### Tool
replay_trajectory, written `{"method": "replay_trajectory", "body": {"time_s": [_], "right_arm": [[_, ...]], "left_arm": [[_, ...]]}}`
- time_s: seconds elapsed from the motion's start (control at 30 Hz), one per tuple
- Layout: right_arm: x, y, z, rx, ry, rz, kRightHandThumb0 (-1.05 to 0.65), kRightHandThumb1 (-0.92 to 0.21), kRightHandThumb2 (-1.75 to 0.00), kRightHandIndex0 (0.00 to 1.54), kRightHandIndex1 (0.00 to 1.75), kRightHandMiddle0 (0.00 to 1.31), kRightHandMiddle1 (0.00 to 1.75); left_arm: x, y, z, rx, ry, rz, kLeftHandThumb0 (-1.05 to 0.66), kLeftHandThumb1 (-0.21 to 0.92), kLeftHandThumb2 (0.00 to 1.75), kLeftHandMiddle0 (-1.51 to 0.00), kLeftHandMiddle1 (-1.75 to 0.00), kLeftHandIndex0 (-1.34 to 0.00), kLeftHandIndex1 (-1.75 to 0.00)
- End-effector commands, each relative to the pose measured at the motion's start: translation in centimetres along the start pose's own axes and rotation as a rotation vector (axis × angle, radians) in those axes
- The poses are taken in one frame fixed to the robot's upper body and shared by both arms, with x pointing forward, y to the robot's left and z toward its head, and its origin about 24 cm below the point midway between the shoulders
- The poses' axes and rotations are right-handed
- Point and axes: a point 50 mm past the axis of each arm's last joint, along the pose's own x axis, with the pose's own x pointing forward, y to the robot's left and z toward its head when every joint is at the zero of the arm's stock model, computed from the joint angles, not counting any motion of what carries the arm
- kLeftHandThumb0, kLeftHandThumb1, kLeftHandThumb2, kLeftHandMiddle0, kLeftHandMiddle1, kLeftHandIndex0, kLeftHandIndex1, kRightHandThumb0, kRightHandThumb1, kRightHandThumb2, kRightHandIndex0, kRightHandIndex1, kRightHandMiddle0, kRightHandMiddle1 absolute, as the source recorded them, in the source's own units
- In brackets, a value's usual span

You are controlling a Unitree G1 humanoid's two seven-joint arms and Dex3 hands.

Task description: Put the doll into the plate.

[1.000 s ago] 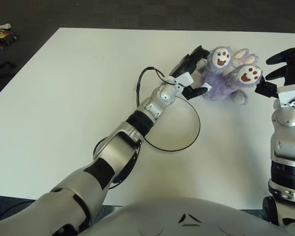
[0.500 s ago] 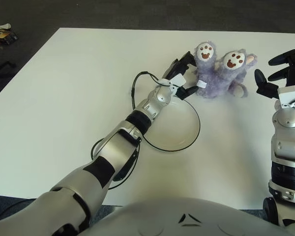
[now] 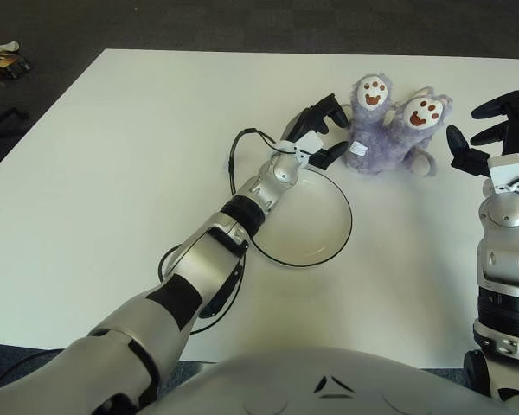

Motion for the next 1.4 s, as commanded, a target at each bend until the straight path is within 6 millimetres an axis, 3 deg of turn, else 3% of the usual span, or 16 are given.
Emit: {"method": "replay_trajectory", "body": {"time_s": [0.0,0.13,0.3,0.37,0.53,0.73,0.83,0.93,1.17,1.37], "right_arm": [[-0.2,-0.1,-0.3,-0.017,0.005,-0.024,-0.01,-0.57,-0.93,0.55,1.47,0.27,1.75],[-0.2,0.0,-0.3,-0.020,0.008,-0.026,-0.01,-0.57,-0.93,0.55,1.47,0.27,1.75],[-0.3,0.0,-0.1,-0.010,0.010,-0.020,-0.01,-0.55,-0.98,0.55,1.51,0.26,1.75],[-0.3,0.0,-0.1,-0.008,0.010,-0.018,-0.01,-0.54,-0.99,0.55,1.53,0.26,1.75],[-0.4,0.1,0.1,-0.020,0.005,-0.014,-0.01,-0.54,-0.99,0.55,1.54,0.26,1.75],[-0.6,0.1,0.4,-0.022,0.002,-0.008,-0.01,-0.55,-0.99,0.52,1.57,0.25,1.75],[-0.7,0.1,0.5,-0.022,0.003,-0.007,-0.01,-0.54,-1.03,0.50,1.63,0.25,1.75],[-0.8,0.1,0.6,-0.024,0.006,-0.006,-0.01,-0.53,-1.05,0.50,1.66,0.24,1.75],[-0.8,0.0,0.7,-0.015,0.011,-0.002,-0.01,-0.52,-1.06,0.51,1.65,0.25,1.75],[-0.8,0.0,0.6,-0.003,0.015,0.007,-0.01,-0.52,-1.06,0.52,1.64,0.25,1.75]], "left_arm": [[2.0,-5.8,8.0,-0.227,-0.201,-0.110,0.44,0.41,1.20,-0.52,-1.75,-0.63,-1.75],[2.1,-5.8,8.1,-0.253,-0.198,-0.128,0.43,0.44,1.16,-0.50,-1.75,-0.67,-1.75],[2.2,-5.7,8.2,-0.268,-0.196,-0.147,0.45,0.37,1.24,-0.55,-1.75,-0.75,-1.75],[2.2,-5.7,8.2,-0.267,-0.199,-0.150,0.43,0.44,1.16,-0.50,-1.75,-0.74,-1.75],[2.5,-5.6,8.2,-0.283,-0.179,-0.174,0.39,0.63,0.92,-0.36,-1.75,-0.45,-1.75],[2.5,-5.5,8.1,-0.289,-0.158,-0.191,0.37,0.69,0.83,-0.32,-1.75,-0.30,-1.70],[2.4,-5.4,8.1,-0.304,-0.160,-0.193,0.31,0.30,1.25,-0.10,-1.58,-0.28,-1.64],[2.4,-5.1,8.2,-0.314,-0.173,-0.196,0.31,0.14,1.42,-0.03,-1.37,-0.26,-1.56],[2.3,-4.7,8.7,-0.325,-0.207,-0.222,0.32,0.05,1.49,0.00,-0.97,-0.17,-1.40],[2.1,-4.5,9.4,-0.284,-0.249,-0.249,0.32,0.05,1.48,0.00,-0.76,-0.07,-1.31]]}}
